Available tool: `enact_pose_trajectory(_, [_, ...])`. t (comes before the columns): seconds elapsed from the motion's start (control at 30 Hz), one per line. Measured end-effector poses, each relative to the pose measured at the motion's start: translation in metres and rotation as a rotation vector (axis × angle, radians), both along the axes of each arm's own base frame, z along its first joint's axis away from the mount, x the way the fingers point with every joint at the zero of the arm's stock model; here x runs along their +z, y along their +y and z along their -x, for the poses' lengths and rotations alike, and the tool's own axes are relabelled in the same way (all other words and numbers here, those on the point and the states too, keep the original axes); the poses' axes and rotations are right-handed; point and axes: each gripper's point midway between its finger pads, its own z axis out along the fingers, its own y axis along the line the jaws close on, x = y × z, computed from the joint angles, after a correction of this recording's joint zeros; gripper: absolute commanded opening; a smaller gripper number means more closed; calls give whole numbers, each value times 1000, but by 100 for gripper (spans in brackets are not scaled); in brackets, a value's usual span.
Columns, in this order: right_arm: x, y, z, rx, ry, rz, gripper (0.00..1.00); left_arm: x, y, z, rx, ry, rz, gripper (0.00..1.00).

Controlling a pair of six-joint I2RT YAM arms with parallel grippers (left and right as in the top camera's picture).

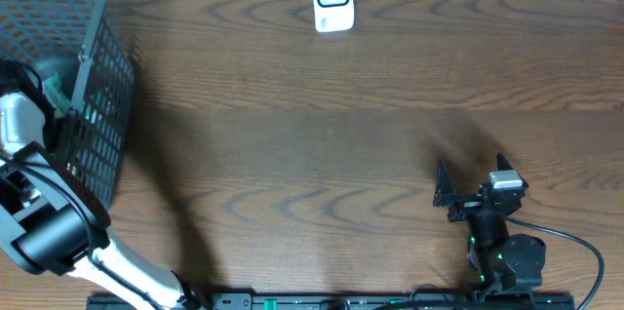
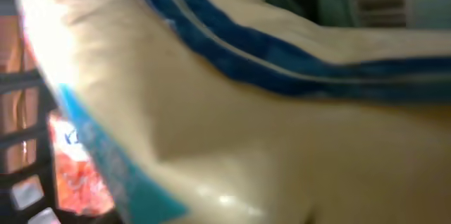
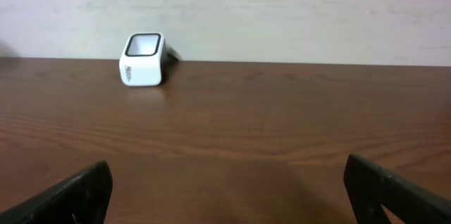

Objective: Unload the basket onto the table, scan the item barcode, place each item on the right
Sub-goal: 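Carry the chip bag with the left gripper to the scanner and release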

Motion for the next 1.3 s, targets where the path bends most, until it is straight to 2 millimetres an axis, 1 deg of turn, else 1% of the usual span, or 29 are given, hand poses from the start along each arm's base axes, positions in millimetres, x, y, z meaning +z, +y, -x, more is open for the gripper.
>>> enact_pose_trajectory(0.03, [0, 0, 0, 0, 0, 0, 99, 3, 1, 0, 6, -4, -8, 8])
enact_pose_trajectory(0.13, [0, 0, 0, 0, 0, 0, 99, 13, 3, 1, 9, -15, -29, 7])
enact_pose_trajectory(0.27, [0, 0, 0, 0, 0, 0, 99, 22, 2, -5, 32, -74, -31, 7])
enact_pose_trajectory(0.33, [0, 0, 0, 0, 0, 0, 99, 35, 3, -14, 62, -154, -47, 7])
enact_pose_trajectory(0.37, [0, 0, 0, 0, 0, 0, 99, 45, 4, -19, 73, -202, -57, 7])
enact_pose_trajectory(0.43, [0, 0, 0, 0, 0, 0, 99, 80, 5, -32, 89, -346, -92, 8])
enact_pose_trajectory(0.53, [0, 0, 0, 0, 0, 0, 99, 157, 0, -49, 87, -615, -153, 7])
enact_pose_trajectory(0.57, [0, 0, 0, 0, 0, 0, 99, 188, -4, -53, 81, -715, -175, 7])
enact_pose_trajectory(0.63, [0, 0, 0, 0, 0, 0, 99, 242, -12, -53, 70, -886, -215, 7])
enact_pose_trajectory(0.7, [0, 0, 0, 0, 0, 0, 99, 296, -25, -51, 46, -1060, -244, 8])
enact_pose_trajectory(0.8, [0, 0, 0, 0, 0, 0, 99, 355, -46, -45, -12, -1250, -262, 7])
enact_pose_trajectory(0.97, [0, 0, 0, 0, 0, 0, 99, 434, -87, -37, -118, -1550, -222, 7])
enact_pose_trajectory(1.07, [0, 0, 0, 0, 1, 0, 99, 474, -118, -36, -199, -1719, -155, 7])
enact_pose_trajectory(1.1, [0, 0, 0, 0, 0, 0, 99, 487, -132, -37, -235, -1777, -112, 7])
enact_pose_trajectory(1.13, [0, 0, 0, 0, 0, 0, 99, 495, -143, -38, -264, -1812, -79, 7])
enact_pose_trajectory(1.17, [0, 0, 0, 0, 0, 0, 99, 502, -159, -40, -302, -1848, -16, 7])
enact_pose_trajectory(1.2, [0, 0, 0, 0, 0, 0, 99, 506, -184, -44, -351, -1872, 87, 7])
enact_pose_trajectory(1.23, [0, 0, 0, 0, 0, 0, 99, 505, -198, -48, -378, -1872, 154, 7])
enact_pose_trajectory(1.3, [0, 0, 0, 0, 0, 0, 99, 490, -229, -59, -400, -1819, 302, 8])
